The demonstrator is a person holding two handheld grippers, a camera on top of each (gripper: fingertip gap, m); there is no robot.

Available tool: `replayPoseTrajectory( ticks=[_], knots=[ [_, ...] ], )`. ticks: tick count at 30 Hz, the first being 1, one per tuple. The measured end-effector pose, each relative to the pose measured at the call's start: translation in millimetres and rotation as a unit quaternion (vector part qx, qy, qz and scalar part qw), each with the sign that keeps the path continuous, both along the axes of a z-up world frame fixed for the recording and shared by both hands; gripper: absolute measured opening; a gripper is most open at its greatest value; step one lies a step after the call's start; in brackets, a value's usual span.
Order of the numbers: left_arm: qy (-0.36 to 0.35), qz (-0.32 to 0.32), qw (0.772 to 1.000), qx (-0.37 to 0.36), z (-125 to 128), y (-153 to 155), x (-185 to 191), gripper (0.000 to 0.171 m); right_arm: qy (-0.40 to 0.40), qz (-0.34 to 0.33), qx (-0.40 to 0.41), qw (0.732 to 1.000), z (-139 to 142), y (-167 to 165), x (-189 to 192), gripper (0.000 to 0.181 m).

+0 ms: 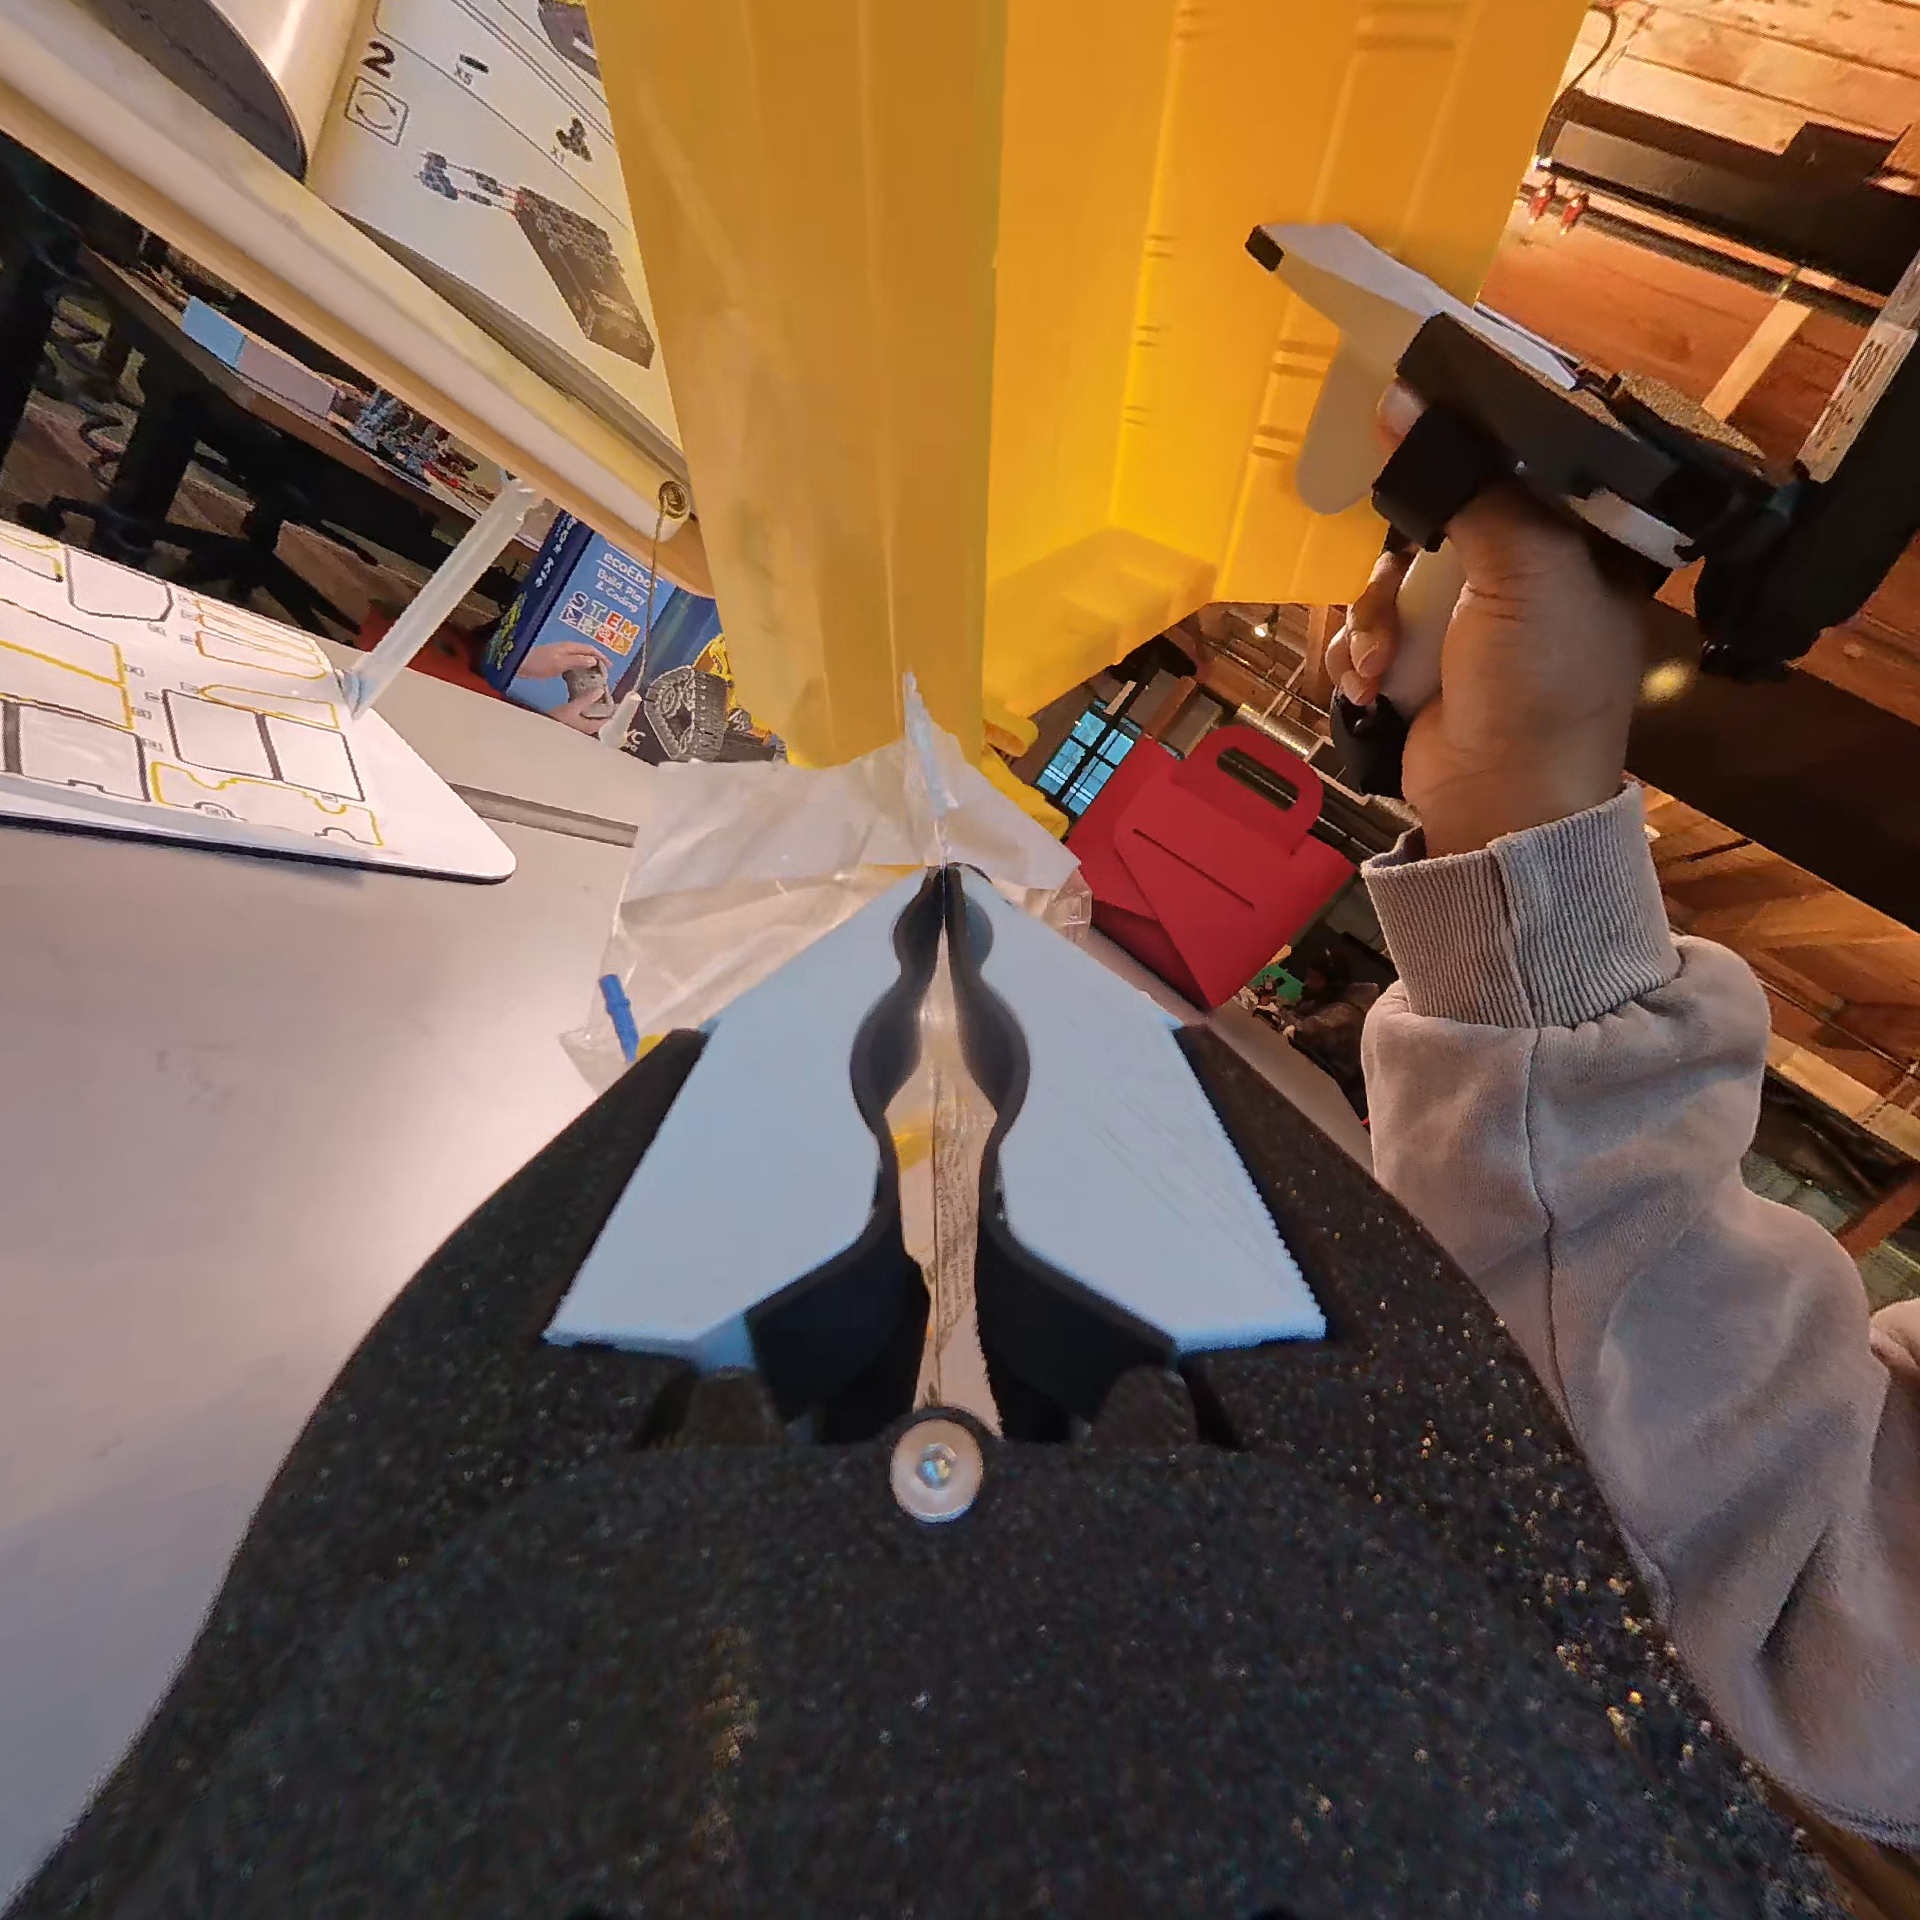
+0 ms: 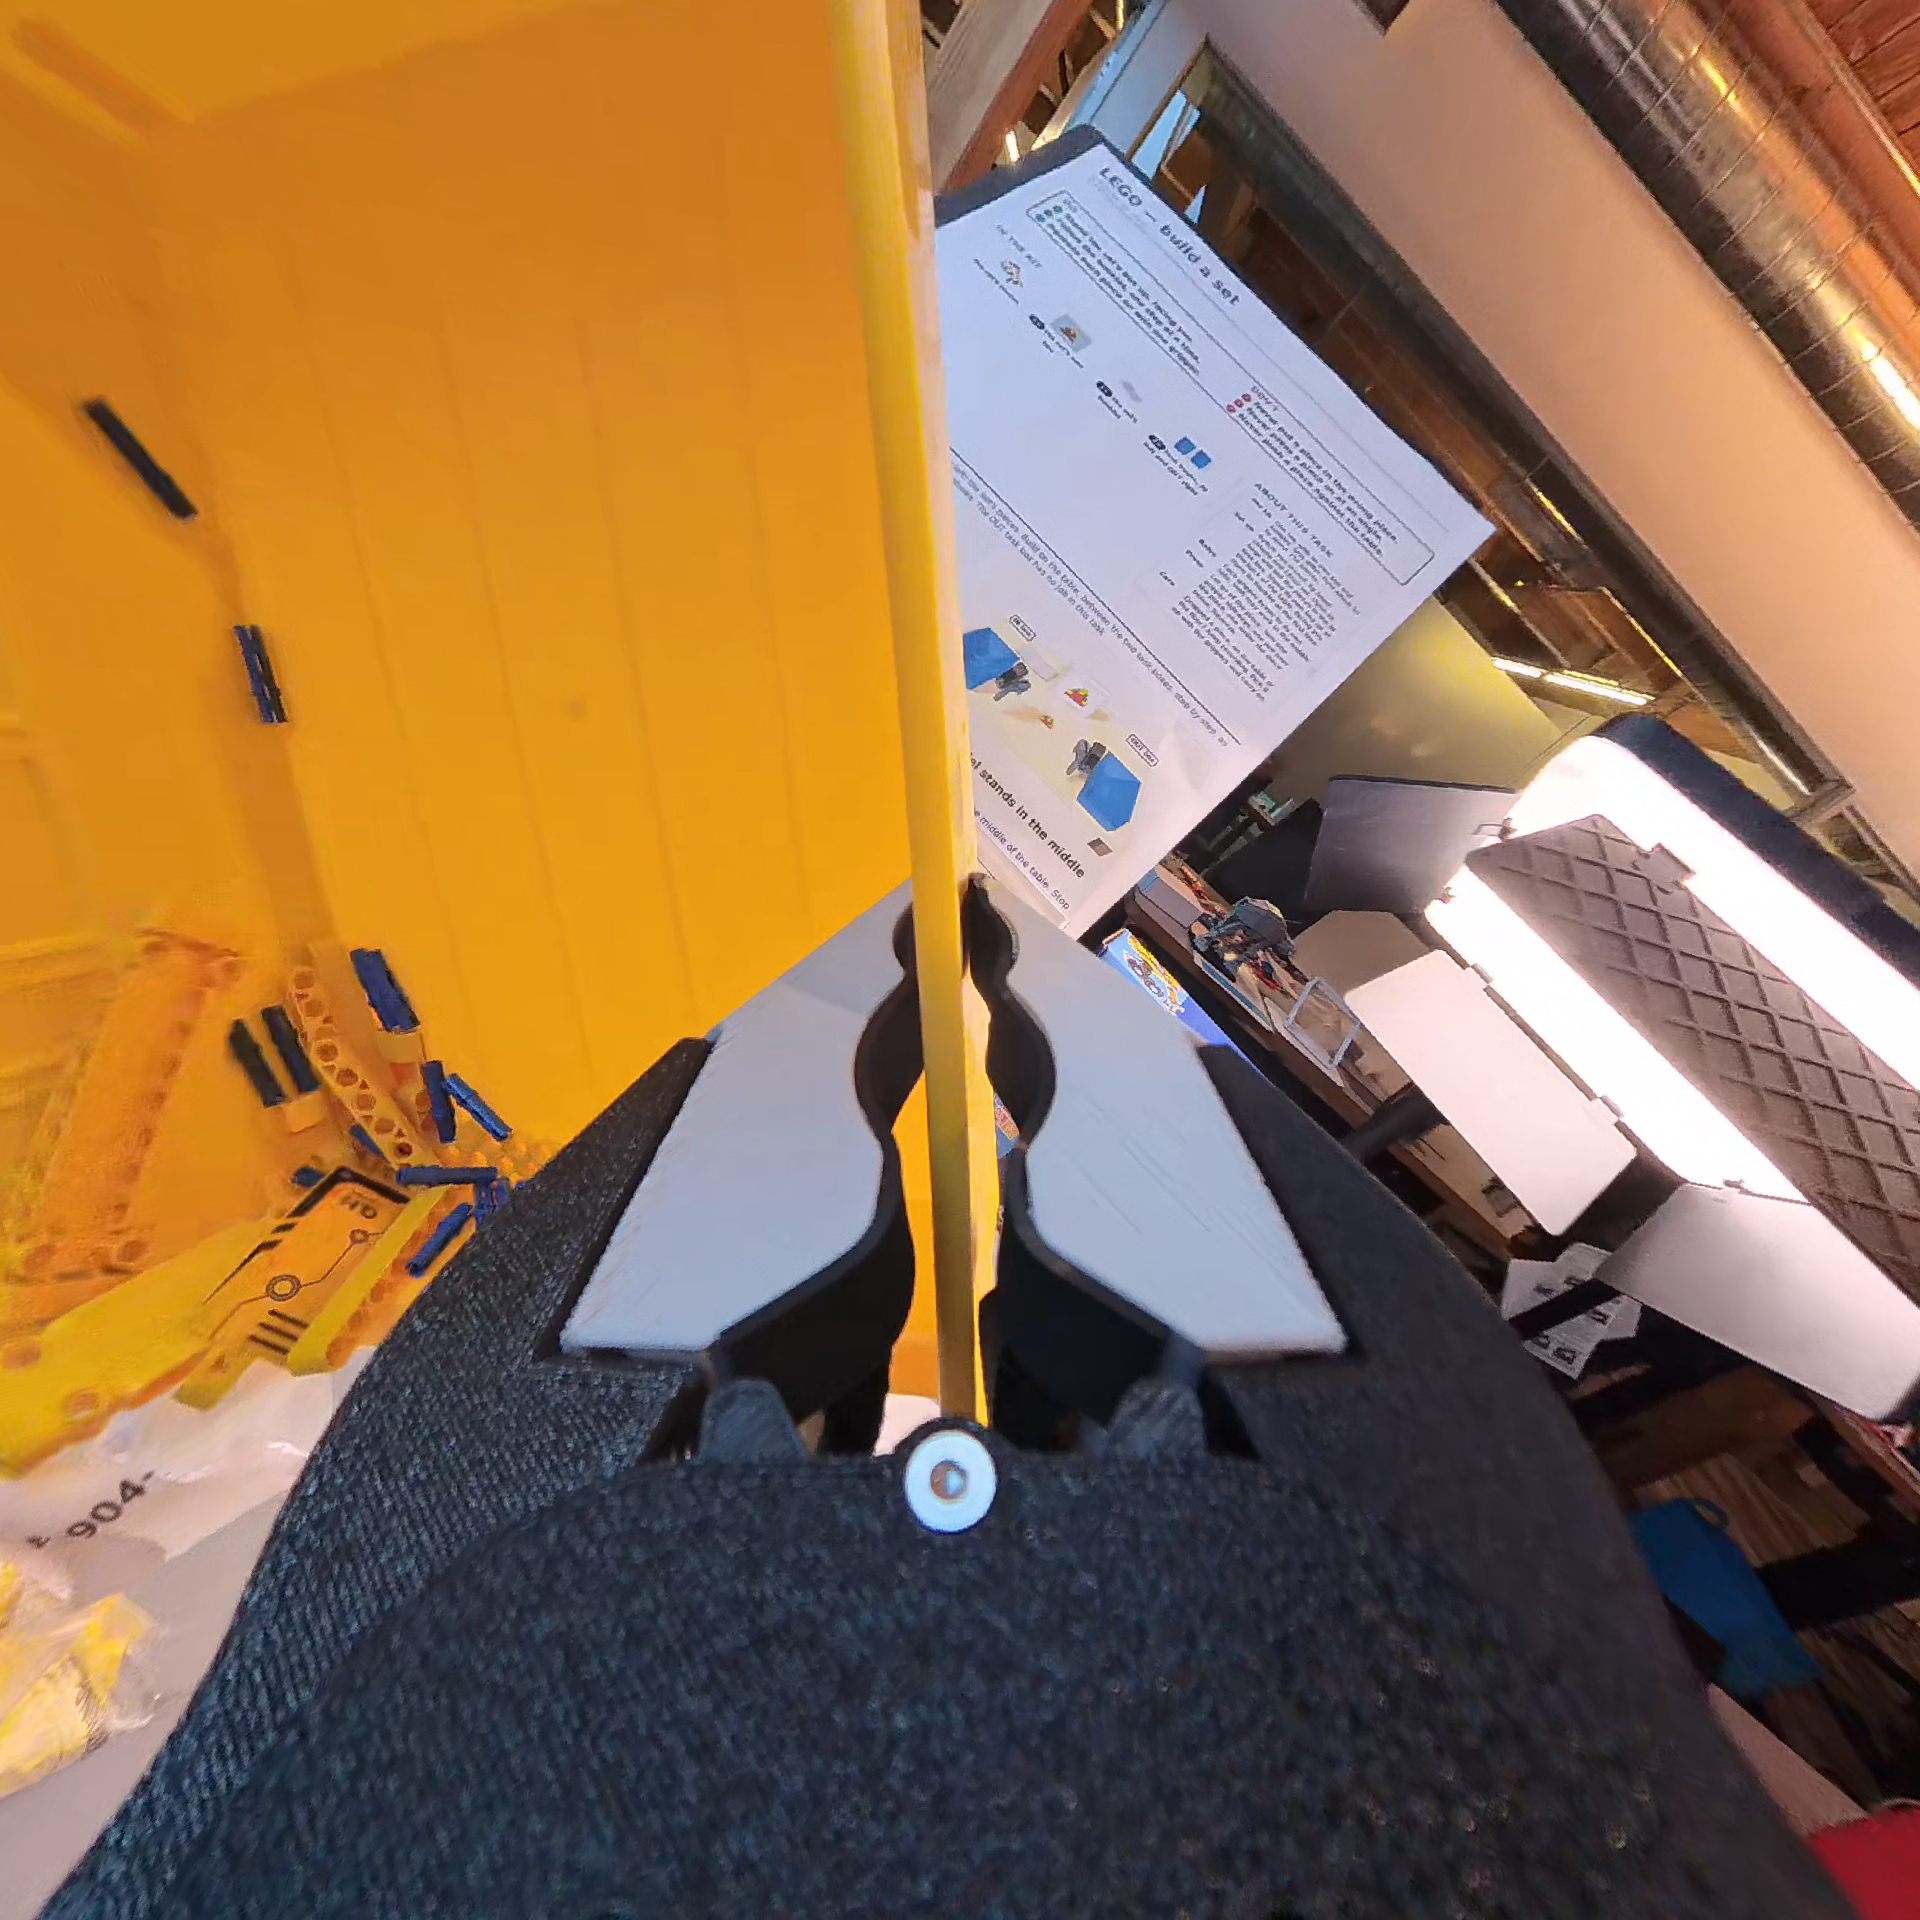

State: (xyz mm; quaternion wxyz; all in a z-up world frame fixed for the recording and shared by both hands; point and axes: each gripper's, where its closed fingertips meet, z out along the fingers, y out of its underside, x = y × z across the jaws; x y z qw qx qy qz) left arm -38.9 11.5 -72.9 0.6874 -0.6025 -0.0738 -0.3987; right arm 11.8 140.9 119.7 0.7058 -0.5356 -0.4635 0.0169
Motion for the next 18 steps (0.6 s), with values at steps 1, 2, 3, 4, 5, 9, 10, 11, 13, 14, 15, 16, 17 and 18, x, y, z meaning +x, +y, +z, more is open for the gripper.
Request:
replayPoseTrajectory(
  ticks=[1, 2, 3, 4, 5, 9, 10, 11, 13, 14, 15, 16, 17, 18],
  knots=[
    [0.0, 0.0, 1.0, 0.0, 0, 0, -1, 0.0, -0.005, 0.0, 0.004, 1.0, -2, 0, -2, 0.002],
    [0.002, 0.0, 1.0, -0.002, -1, 0, -1, 0.0, -0.007, 0.001, 0.004, 1.0, -3, 1, -4, 0.002],
    [0.003, 0.0, 1.0, -0.002, -2, 0, -2, 0.0, -0.008, -0.001, 0.004, 1.0, -3, 2, -4, 0.002],
    [0.0, 0.001, 1.0, -0.002, -2, 0, -2, 0.0, -0.007, -0.003, 0.004, 1.0, -2, 3, -4, 0.002],
    [0.0, 0.002, 1.0, -0.002, -2, 1, -3, 0.0, -0.009, -0.005, 0.006, 1.0, -2, 2, -6, 0.002],
    [0.005, -0.002, 1.0, -0.002, -3, 1, 0, 0.0, -0.021, -0.003, 0.024, 0.999, -2, 1, -13, 0.002],
    [0.005, -0.003, 1.0, -0.001, -2, 1, 1, 0.0, -0.022, -0.007, 0.022, 1.0, -3, 2, -13, 0.002],
    [0.006, -0.004, 1.0, 0.0, -2, 0, 2, 0.0, -0.023, -0.011, 0.025, 0.999, -3, 4, -13, 0.002],
    [0.01, -0.006, 1.0, 0.002, -1, 0, 3, 0.0, -0.02, -0.011, 0.03, 0.999, -2, 5, -14, 0.002],
    [0.012, -0.006, 1.0, 0.003, -1, 0, 3, 0.0, -0.018, -0.012, 0.028, 0.999, -2, 6, -13, 0.002],
    [0.013, -0.004, 1.0, 0.004, -1, -1, 2, 0.0, -0.016, -0.014, 0.025, 0.999, -2, 7, -12, 0.002],
    [0.014, -0.002, 1.0, 0.004, -1, -1, 1, 0.0, -0.013, -0.014, 0.023, 1.0, -3, 8, -11, 0.002],
    [0.015, 0.001, 1.0, 0.004, -1, -2, -1, 0.0, -0.01, -0.014, 0.021, 1.0, -3, 8, -10, 0.002],
    [0.016, 0.002, 1.0, 0.004, -1, -2, -2, 0.0, -0.006, -0.015, 0.021, 1.0, -2, 8, -9, 0.002]
  ],
)
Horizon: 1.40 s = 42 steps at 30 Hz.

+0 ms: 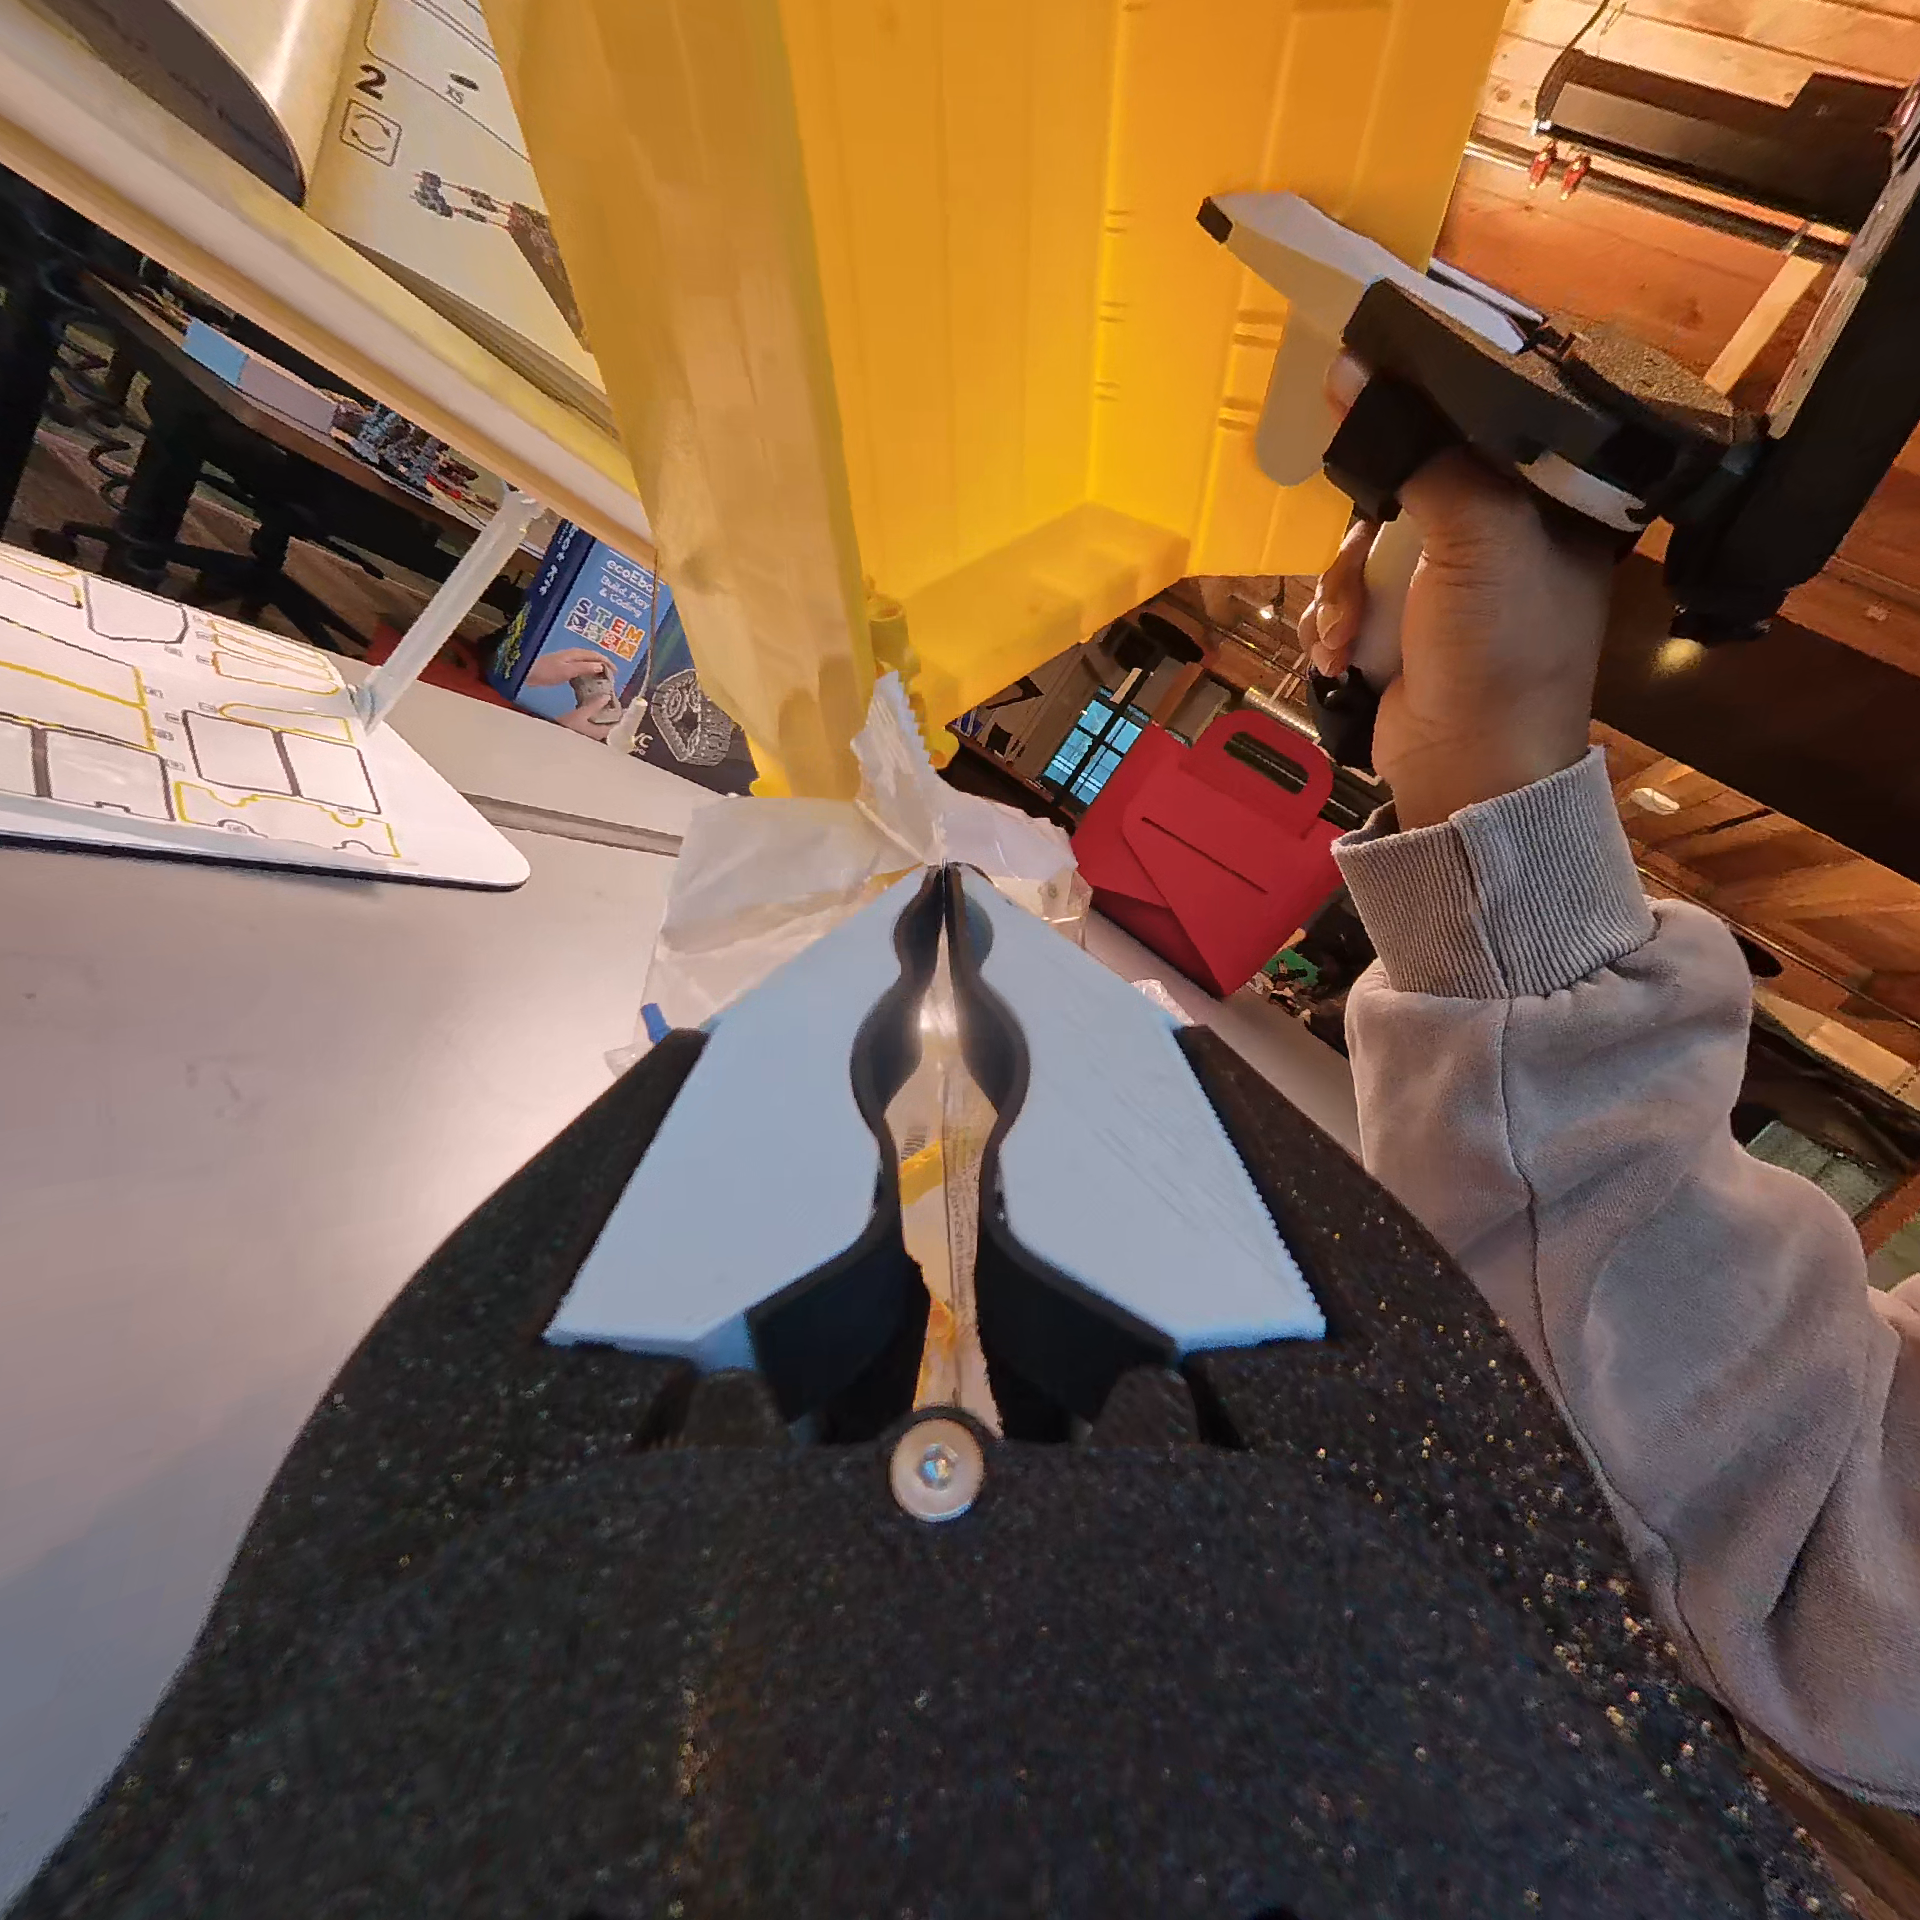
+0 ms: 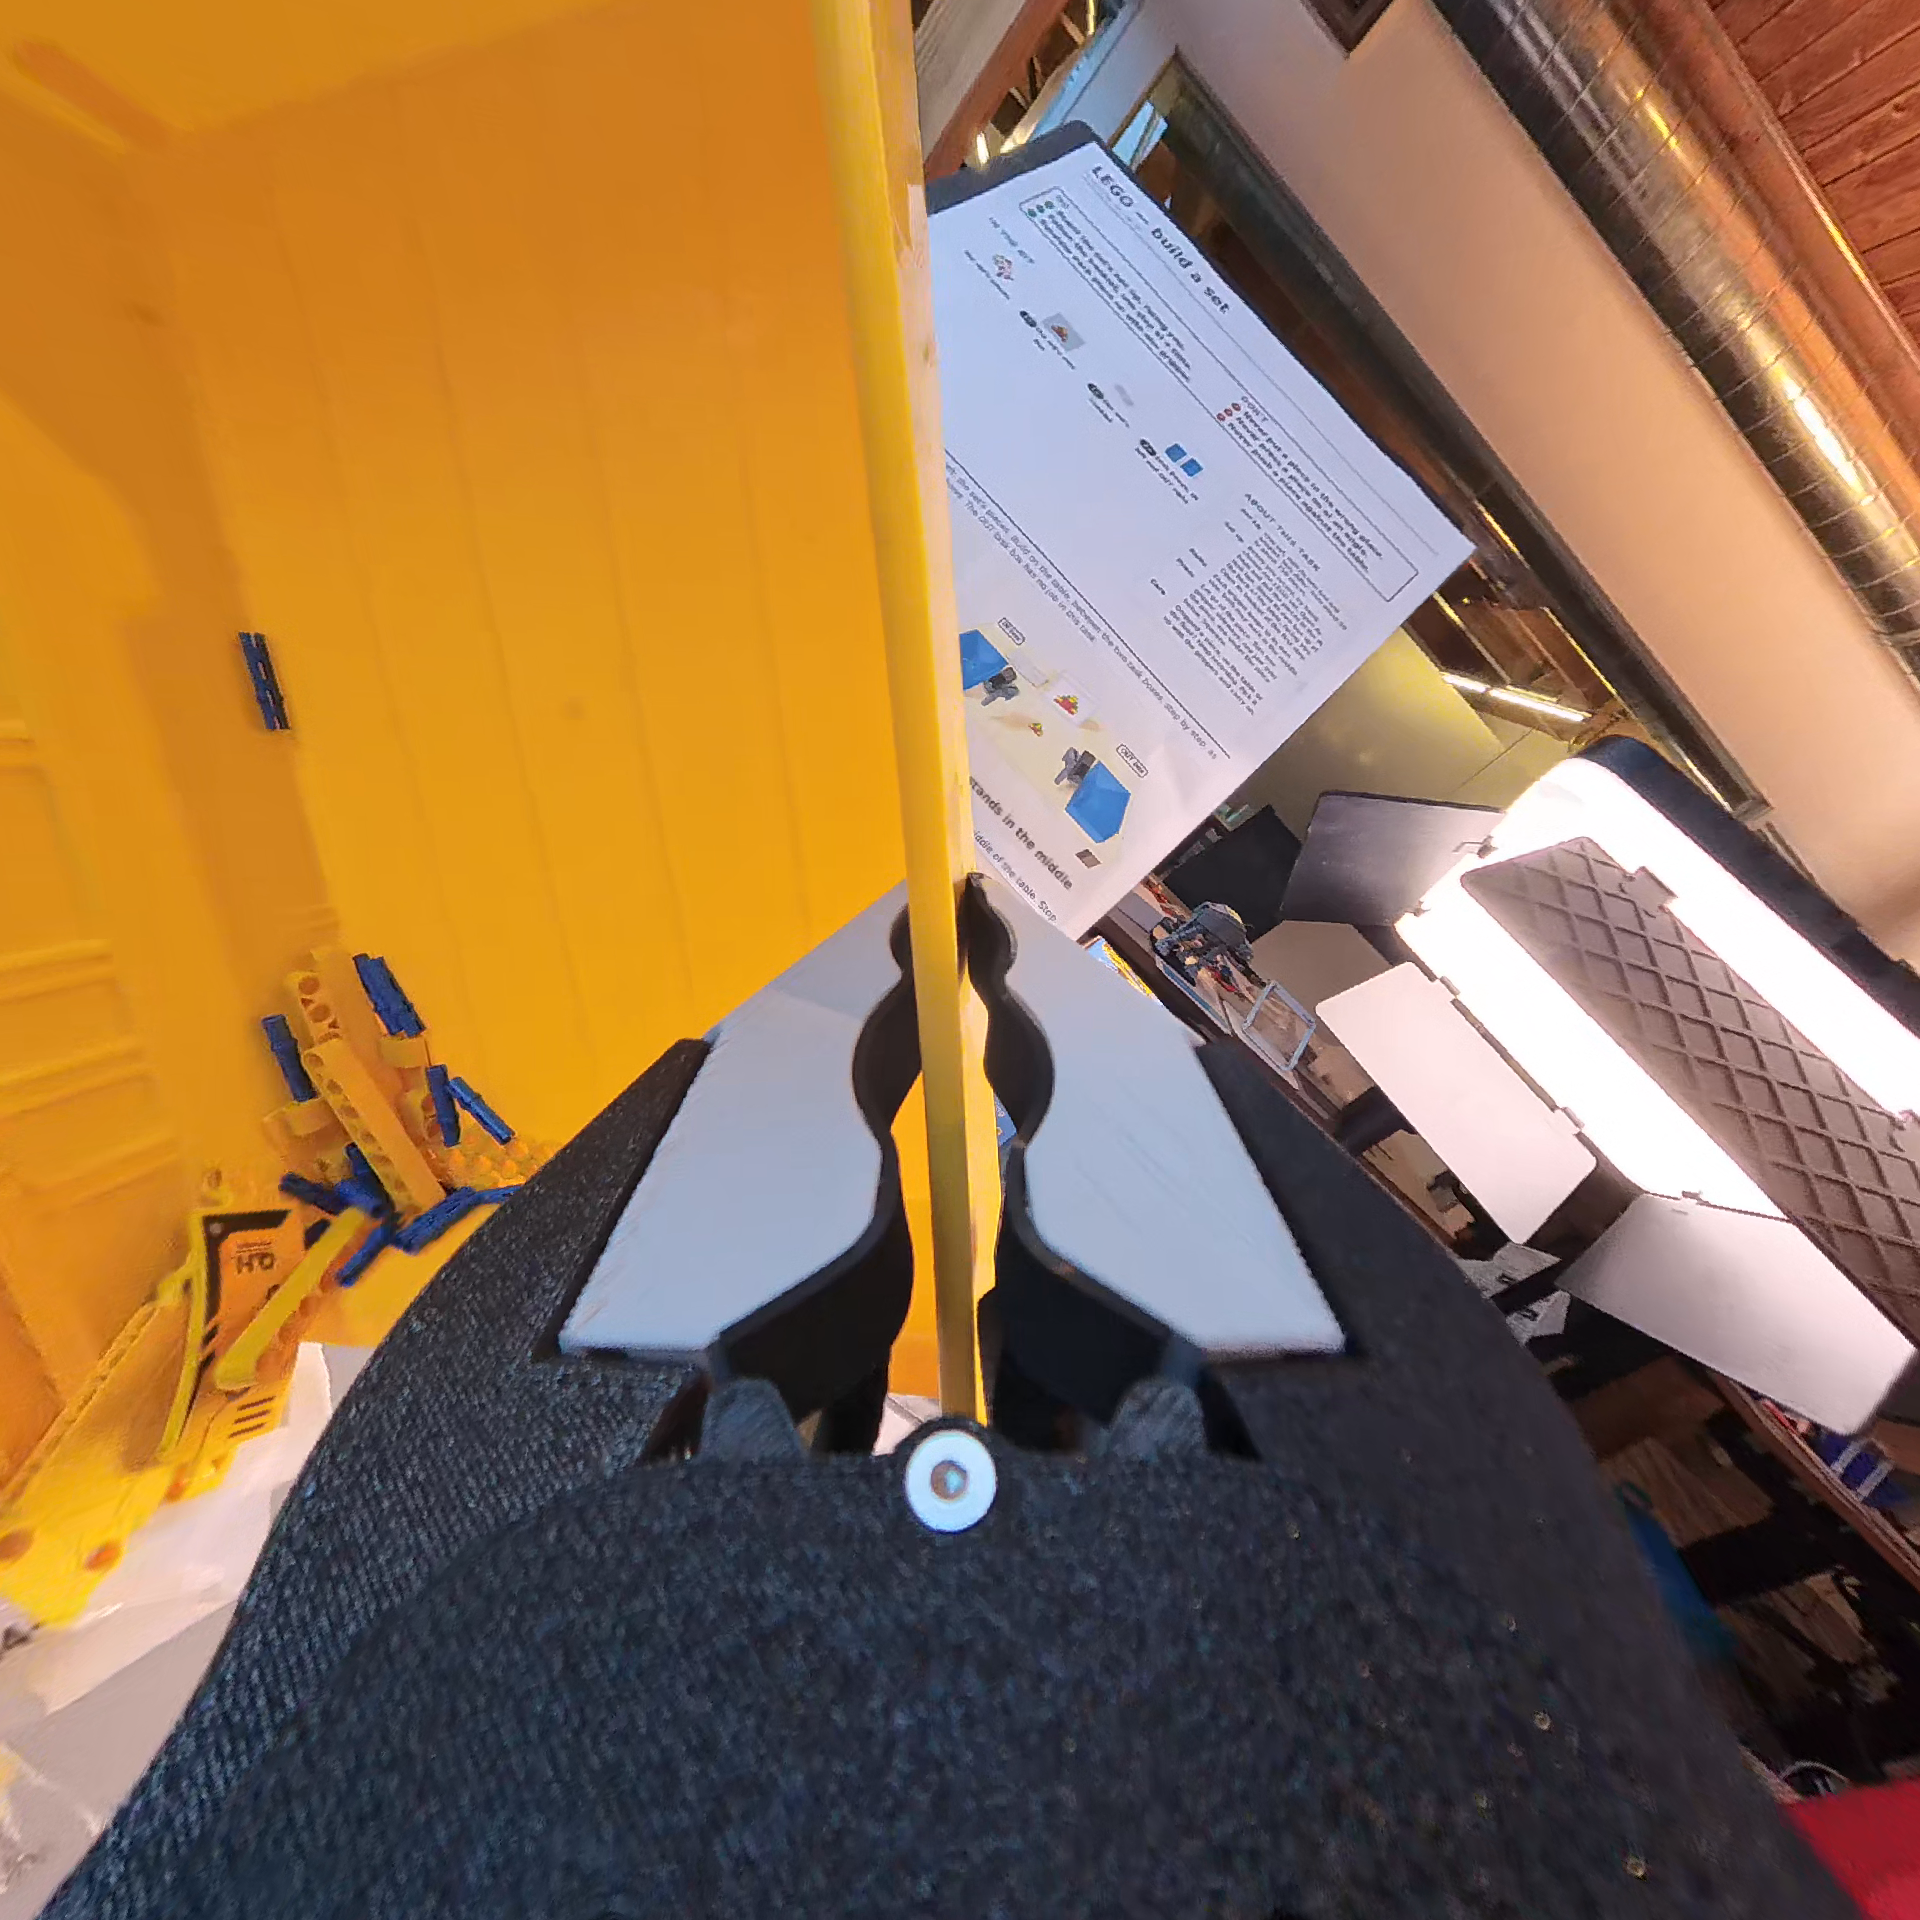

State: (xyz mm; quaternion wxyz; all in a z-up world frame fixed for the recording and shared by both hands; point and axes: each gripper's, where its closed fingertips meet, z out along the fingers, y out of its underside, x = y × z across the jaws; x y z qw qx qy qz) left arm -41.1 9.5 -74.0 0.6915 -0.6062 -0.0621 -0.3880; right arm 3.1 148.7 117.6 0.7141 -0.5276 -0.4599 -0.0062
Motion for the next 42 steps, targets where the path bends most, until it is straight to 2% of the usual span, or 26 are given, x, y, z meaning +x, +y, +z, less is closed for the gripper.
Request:
replayPoseTrajectory(
  ticks=[23, 28, 37, 42],
  knots=[
    [-0.003, 0.014, 1.0, 0.005, -1, -1, -6, 0.0, 0.041, 0.0, -0.01, 0.999, 15, -7, 18, 0.002],
    [0.0, 0.014, 1.0, 0.009, 0, -3, -5, 0.0, 0.056, -0.003, 0.011, 0.998, 24, -12, 26, 0.002],
    [-0.001, 0.016, 1.0, 0.01, 0, -4, -4, 0.0, 0.063, 0.007, 0.012, 0.998, 9, -17, 25, 0.002],
    [0.0, 0.016, 1.0, 0.012, 1, -4, -4, 0.0, 0.082, 0.008, 0.009, 0.997, 14, -20, 26, 0.002]
  ],
)
